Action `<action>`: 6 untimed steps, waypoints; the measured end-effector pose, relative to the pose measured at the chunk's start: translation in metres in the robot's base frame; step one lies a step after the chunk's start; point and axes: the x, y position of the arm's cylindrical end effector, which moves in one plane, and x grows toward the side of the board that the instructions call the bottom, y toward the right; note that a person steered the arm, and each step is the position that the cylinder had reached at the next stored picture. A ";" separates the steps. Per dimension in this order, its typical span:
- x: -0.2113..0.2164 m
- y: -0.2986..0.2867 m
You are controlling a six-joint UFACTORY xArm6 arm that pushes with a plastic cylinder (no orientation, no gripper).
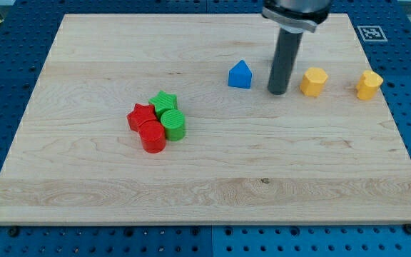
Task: Slide the group of blocks a bit down
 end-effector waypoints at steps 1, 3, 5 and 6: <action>0.000 0.048; 0.001 0.050; 0.011 -0.080; 0.011 -0.161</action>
